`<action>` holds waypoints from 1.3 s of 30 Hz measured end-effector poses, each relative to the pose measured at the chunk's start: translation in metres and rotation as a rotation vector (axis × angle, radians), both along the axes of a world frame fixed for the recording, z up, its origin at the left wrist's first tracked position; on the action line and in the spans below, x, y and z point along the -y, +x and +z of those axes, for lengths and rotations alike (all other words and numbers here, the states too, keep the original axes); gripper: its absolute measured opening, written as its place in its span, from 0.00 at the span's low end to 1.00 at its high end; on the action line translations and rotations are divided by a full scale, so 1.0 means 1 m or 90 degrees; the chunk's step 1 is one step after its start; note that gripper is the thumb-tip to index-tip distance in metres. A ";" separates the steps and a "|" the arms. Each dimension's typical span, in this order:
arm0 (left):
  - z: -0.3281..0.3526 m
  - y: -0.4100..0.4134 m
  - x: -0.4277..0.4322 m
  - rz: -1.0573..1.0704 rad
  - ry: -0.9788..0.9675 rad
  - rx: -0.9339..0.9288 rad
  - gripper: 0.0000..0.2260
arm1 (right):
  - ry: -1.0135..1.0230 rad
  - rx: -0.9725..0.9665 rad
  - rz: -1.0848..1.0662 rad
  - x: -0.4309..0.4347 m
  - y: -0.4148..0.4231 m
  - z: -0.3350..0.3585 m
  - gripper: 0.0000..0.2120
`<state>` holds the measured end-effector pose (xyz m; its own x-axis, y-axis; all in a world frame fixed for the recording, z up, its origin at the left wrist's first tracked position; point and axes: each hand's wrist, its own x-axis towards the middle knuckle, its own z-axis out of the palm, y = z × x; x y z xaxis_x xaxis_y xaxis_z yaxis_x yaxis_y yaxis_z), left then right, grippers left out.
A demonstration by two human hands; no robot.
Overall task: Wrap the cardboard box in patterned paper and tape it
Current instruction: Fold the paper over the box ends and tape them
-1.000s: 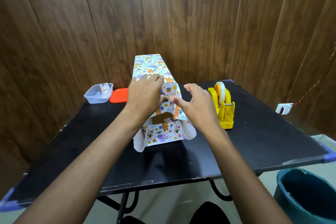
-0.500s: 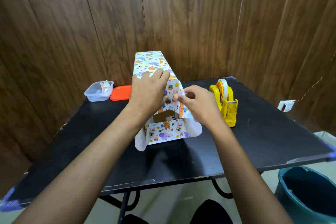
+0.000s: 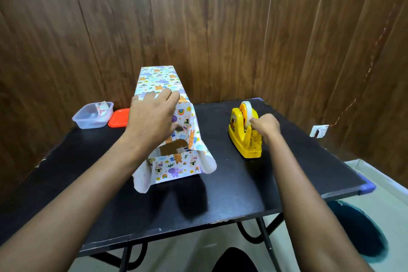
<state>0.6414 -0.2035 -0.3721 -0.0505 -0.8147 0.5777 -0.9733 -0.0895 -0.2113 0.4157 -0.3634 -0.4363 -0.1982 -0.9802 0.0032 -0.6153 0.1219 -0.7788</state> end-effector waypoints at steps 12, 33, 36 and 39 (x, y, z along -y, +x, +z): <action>0.001 -0.002 -0.001 -0.001 -0.003 0.008 0.25 | 0.102 0.233 0.020 0.001 -0.003 0.026 0.21; 0.004 -0.006 -0.004 0.004 0.025 -0.016 0.26 | 0.149 0.401 0.012 -0.024 -0.013 -0.013 0.13; 0.004 -0.005 -0.003 0.006 0.027 -0.018 0.27 | 0.103 0.474 -0.040 -0.025 -0.007 -0.024 0.13; 0.002 -0.003 -0.002 0.002 0.018 -0.011 0.25 | 0.028 0.539 -0.046 -0.029 -0.003 -0.035 0.13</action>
<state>0.6384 -0.2017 -0.3698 -0.0383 -0.8305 0.5557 -0.9767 -0.0865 -0.1965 0.4125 -0.3342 -0.4717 -0.1790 -0.9608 -0.2120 0.1833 0.1791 -0.9666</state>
